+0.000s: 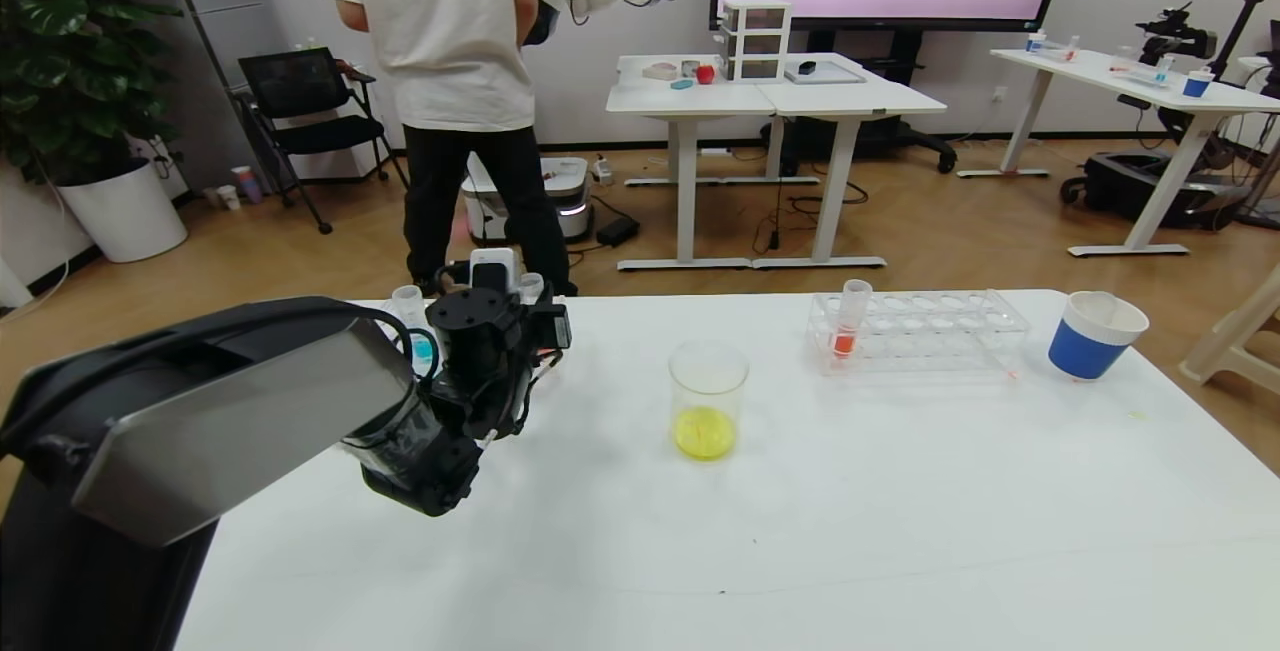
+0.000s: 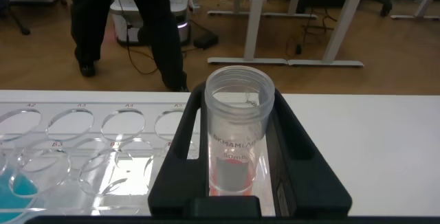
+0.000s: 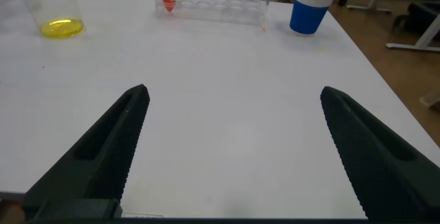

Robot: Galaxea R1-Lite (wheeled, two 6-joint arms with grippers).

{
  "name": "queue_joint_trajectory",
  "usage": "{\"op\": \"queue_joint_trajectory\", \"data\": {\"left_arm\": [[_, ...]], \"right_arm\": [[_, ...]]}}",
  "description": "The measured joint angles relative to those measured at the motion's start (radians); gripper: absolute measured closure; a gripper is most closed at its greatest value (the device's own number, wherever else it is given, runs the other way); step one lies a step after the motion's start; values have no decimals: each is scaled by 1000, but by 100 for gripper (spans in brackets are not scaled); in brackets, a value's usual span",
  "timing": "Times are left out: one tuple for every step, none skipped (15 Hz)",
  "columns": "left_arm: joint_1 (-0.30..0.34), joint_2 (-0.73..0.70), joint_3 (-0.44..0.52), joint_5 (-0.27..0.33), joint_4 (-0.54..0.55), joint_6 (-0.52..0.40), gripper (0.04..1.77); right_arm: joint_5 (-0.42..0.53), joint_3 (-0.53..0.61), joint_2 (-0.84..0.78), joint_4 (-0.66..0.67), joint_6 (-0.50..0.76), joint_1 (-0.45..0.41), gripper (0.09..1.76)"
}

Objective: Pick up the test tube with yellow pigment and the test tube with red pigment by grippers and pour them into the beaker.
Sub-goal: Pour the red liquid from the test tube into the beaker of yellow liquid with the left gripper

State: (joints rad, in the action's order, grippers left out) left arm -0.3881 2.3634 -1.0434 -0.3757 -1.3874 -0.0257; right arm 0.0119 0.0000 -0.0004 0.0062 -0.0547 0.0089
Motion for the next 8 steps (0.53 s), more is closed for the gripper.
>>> {"op": "queue_joint_trajectory", "data": {"left_arm": [[0, -14, -8, 1, 21, 9, 131], [0, -32, -18, 2, 48, 13, 131], [-1, -50, -30, 3, 79, 15, 131], [-1, -70, -45, 4, 109, 15, 131], [-1, -92, -59, 7, 141, 16, 131], [-2, -113, -68, 13, 164, 16, 131], [-2, -127, -72, 20, 170, 15, 131], [-2, -140, -74, 24, 172, 16, 131]], "right_arm": [[0, 0, 0, 0, 0, 0, 11], [0, 0, 0, 0, 0, 0, 11], [0, 0, 0, 0, 0, 0, 11], [0, 0, 0, 0, 0, 0, 11], [0, 0, 0, 0, 0, 0, 11], [0, 0, 0, 0, 0, 0, 11], [0, 0, 0, 0, 0, 0, 11], [0, 0, 0, 0, 0, 0, 11]]}}
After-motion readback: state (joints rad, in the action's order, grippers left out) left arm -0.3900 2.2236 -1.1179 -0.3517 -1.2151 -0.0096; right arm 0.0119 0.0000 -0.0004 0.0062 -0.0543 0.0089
